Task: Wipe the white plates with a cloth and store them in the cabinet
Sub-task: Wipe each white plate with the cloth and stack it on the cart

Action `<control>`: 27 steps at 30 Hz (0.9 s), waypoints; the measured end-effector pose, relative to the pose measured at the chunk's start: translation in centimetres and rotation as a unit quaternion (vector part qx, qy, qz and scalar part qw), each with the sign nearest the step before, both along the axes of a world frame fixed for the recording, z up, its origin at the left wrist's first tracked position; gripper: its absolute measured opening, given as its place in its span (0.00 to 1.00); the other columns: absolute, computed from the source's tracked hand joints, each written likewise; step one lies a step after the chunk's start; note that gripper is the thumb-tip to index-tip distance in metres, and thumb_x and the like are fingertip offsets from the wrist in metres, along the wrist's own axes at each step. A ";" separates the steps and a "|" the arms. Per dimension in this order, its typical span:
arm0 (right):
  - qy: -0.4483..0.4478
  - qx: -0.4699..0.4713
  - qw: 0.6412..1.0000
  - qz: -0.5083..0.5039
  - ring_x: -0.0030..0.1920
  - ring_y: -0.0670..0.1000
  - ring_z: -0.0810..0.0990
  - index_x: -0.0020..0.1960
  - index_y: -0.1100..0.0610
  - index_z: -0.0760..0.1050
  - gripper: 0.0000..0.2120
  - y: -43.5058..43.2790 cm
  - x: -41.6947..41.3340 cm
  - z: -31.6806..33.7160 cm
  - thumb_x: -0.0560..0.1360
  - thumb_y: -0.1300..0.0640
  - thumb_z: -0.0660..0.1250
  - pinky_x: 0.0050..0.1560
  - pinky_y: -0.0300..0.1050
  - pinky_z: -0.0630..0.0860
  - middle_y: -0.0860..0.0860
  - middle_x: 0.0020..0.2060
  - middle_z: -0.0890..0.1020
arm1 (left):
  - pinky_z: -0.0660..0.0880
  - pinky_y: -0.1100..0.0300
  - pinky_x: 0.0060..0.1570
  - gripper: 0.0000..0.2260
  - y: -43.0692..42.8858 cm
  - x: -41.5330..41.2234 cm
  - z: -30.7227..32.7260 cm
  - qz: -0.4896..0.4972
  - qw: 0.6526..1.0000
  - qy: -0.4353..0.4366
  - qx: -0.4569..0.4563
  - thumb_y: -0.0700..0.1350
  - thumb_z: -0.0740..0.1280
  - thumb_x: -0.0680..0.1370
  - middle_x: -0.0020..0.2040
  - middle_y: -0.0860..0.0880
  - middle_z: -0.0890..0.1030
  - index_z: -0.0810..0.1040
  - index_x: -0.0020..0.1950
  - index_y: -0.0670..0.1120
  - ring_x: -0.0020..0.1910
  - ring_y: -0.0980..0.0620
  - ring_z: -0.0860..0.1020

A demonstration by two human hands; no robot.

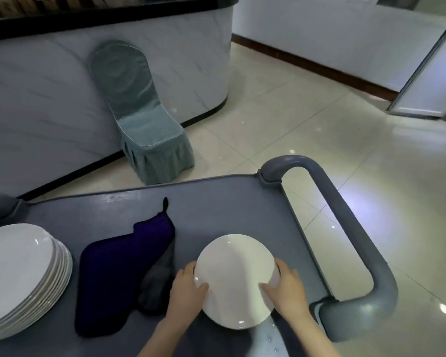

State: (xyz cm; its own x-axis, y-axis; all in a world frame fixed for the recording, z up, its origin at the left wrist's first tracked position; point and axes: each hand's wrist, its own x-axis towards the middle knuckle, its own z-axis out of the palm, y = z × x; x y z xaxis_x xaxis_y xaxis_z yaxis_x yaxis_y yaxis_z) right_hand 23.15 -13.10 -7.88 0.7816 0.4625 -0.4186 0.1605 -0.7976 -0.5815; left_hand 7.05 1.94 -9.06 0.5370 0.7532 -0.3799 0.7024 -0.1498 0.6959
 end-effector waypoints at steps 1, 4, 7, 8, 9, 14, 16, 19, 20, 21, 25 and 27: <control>0.018 0.007 1.000 -0.004 0.61 0.57 0.75 0.73 0.51 0.67 0.31 0.0 0.1 0.0 0.72 0.58 0.74 0.59 0.45 0.71 0.55 0.62 0.72 | 0.69 0.59 0.50 0.21 0.0 0.1 0.0 0.007 1.000 0.000 -0.005 0.38 0.67 0.74 0.57 0.46 0.76 0.71 0.67 0.46 0.53 0.50 0.73; 0.033 0.028 0.999 -0.022 0.61 0.57 0.76 0.70 0.53 0.70 0.27 0.2 0.3 -0.1 0.73 0.60 0.73 0.60 0.46 0.72 0.56 0.63 0.75 | 0.73 0.55 0.55 0.21 0.0 0.0 0.1 0.034 0.999 -0.010 -0.014 0.35 0.67 0.73 0.57 0.46 0.78 0.72 0.65 0.45 0.54 0.49 0.75; 0.033 0.071 0.996 -0.039 0.57 0.54 0.75 0.69 0.54 0.73 0.24 0.6 0.1 0.2 0.74 0.61 0.71 0.59 0.45 0.72 0.55 0.61 0.76 | 0.74 0.54 0.56 0.21 -0.1 -0.7 0.2 0.054 0.998 -0.031 -0.014 0.35 0.68 0.72 0.56 0.48 0.78 0.74 0.65 0.46 0.54 0.50 0.76; 0.032 0.093 0.994 -0.046 0.54 0.53 0.75 0.69 0.54 0.73 0.24 0.8 0.0 0.3 0.74 0.63 0.71 0.58 0.44 0.71 0.54 0.60 0.76 | 0.74 0.55 0.56 0.21 0.0 -1.0 0.3 0.062 0.997 -0.040 -0.011 0.36 0.68 0.72 0.55 0.50 0.78 0.74 0.65 0.47 0.54 0.50 0.76; 0.031 0.118 0.991 -0.049 0.53 0.51 0.74 0.68 0.54 0.74 0.24 1.2 -0.1 0.5 0.74 0.64 0.70 0.57 0.43 0.70 0.54 0.59 0.75 | 0.75 0.55 0.56 0.21 0.1 -1.3 0.3 0.072 0.996 -0.052 -0.007 0.36 0.69 0.72 0.54 0.51 0.78 0.75 0.65 0.48 0.53 0.51 0.77; 0.104 0.255 0.961 -0.031 0.55 0.46 0.77 0.63 0.40 0.73 0.26 4.0 -1.1 1.8 0.73 0.65 0.70 0.54 0.44 0.72 0.45 0.57 0.75 | 0.77 0.64 0.45 0.21 1.6 -3.8 1.4 0.150 0.980 -0.130 -0.020 0.37 0.71 0.73 0.51 0.54 0.80 0.76 0.63 0.53 0.47 0.57 0.80; 0.164 0.308 0.937 -0.031 0.58 0.46 0.79 0.60 0.38 0.74 0.25 5.6 -1.9 2.1 0.71 0.64 0.70 0.56 0.47 0.77 0.42 0.57 0.80 | 0.75 0.69 0.41 0.21 2.6 -5.1 2.0 0.169 0.972 -0.161 -0.023 0.37 0.71 0.73 0.51 0.56 0.81 0.76 0.61 0.55 0.47 0.58 0.80; 0.214 0.329 0.919 -0.046 0.59 0.50 0.79 0.60 0.39 0.74 0.25 8.2 -3.8 1.9 0.76 0.68 0.66 0.61 0.54 0.77 0.44 0.59 0.81 | 0.77 0.65 0.46 0.20 4.3 -7.4 3.2 0.187 0.965 -0.185 -0.016 0.38 0.71 0.74 0.52 0.55 0.81 0.76 0.62 0.56 0.49 0.56 0.80; 0.218 0.329 0.917 -0.050 0.58 0.50 0.80 0.59 0.38 0.74 0.24 9.2 -4.5 1.8 0.78 0.68 0.64 0.59 0.53 0.78 0.43 0.59 0.80 | 0.77 0.64 0.48 0.20 5.0 -8.2 3.4 0.192 0.963 -0.188 -0.013 0.38 0.71 0.74 0.52 0.54 0.81 0.76 0.62 0.56 0.49 0.55 0.80; 0.218 0.329 0.917 -0.054 0.57 0.47 0.80 0.58 0.38 0.74 0.23 10.2 -5.2 1.8 0.79 0.67 0.63 0.56 0.50 0.79 0.41 0.58 0.80 | 0.77 0.64 0.48 0.20 5.6 -9.2 3.4 0.195 0.962 -0.191 -0.011 0.38 0.71 0.74 0.52 0.54 0.81 0.77 0.62 0.56 0.49 0.55 0.80; 0.221 0.335 0.911 -0.101 0.51 0.38 0.80 0.62 0.42 0.75 0.19 13.5 -7.3 2.1 0.81 0.64 0.62 0.43 0.38 0.76 0.38 0.56 0.80 | 0.75 0.67 0.51 0.13 7.9 -13.2 2.6 0.193 0.964 -0.183 0.015 0.42 0.68 0.78 0.50 0.56 0.82 0.79 0.61 0.55 0.51 0.59 0.80; 0.221 0.331 0.911 -0.106 0.54 0.42 0.80 0.63 0.44 0.76 0.18 14.4 -8.0 2.3 0.81 0.64 0.62 0.49 0.43 0.77 0.41 0.57 0.81 | 0.70 0.69 0.51 0.12 8.9 -15.0 1.4 0.216 0.963 -0.140 0.077 0.42 0.67 0.79 0.53 0.58 0.80 0.79 0.62 0.52 0.54 0.58 0.78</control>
